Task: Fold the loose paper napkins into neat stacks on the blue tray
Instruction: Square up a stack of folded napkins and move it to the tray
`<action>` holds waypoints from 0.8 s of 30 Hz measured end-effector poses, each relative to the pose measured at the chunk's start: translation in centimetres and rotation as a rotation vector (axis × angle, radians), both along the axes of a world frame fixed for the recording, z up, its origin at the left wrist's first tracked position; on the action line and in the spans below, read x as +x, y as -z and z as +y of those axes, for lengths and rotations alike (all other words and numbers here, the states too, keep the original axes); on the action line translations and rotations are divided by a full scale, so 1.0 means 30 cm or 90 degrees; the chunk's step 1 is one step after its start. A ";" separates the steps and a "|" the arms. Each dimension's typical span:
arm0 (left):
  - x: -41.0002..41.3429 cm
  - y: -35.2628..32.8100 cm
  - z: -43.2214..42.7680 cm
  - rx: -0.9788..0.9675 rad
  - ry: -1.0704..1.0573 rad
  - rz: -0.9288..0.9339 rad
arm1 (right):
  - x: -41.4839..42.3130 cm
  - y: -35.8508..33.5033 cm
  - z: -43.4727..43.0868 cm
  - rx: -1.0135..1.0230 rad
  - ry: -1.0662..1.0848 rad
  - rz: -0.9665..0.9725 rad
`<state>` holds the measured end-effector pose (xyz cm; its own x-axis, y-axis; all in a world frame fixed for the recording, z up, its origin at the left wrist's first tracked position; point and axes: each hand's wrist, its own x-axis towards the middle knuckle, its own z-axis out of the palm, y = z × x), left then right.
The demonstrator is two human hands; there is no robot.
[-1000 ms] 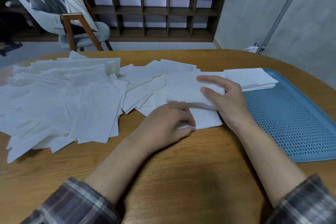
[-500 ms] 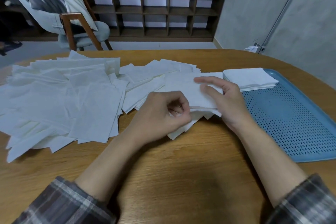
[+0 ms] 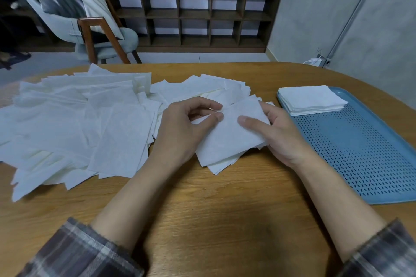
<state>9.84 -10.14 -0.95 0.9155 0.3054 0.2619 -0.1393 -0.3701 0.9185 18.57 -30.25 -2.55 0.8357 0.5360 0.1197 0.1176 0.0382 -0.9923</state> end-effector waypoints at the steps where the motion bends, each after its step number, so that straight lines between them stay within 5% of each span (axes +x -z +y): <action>1: -0.001 -0.001 0.000 0.005 -0.003 0.000 | 0.000 0.001 0.001 -0.005 -0.018 0.005; 18: 0.004 0.013 0.001 0.089 -0.061 -0.047 | -0.016 -0.019 0.007 -0.058 -0.051 -0.052; 22: 0.016 0.022 0.008 0.134 -0.141 -0.085 | -0.019 -0.027 0.005 0.035 -0.039 -0.041; 24: 0.016 0.004 0.007 0.024 -0.113 -0.038 | -0.012 -0.035 -0.003 0.106 -0.021 0.005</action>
<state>10.31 -9.93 -1.07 0.8302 0.4502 0.3288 -0.1227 -0.4278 0.8955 18.22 -30.34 -1.50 0.8191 0.5369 0.2020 0.1053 0.2054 -0.9730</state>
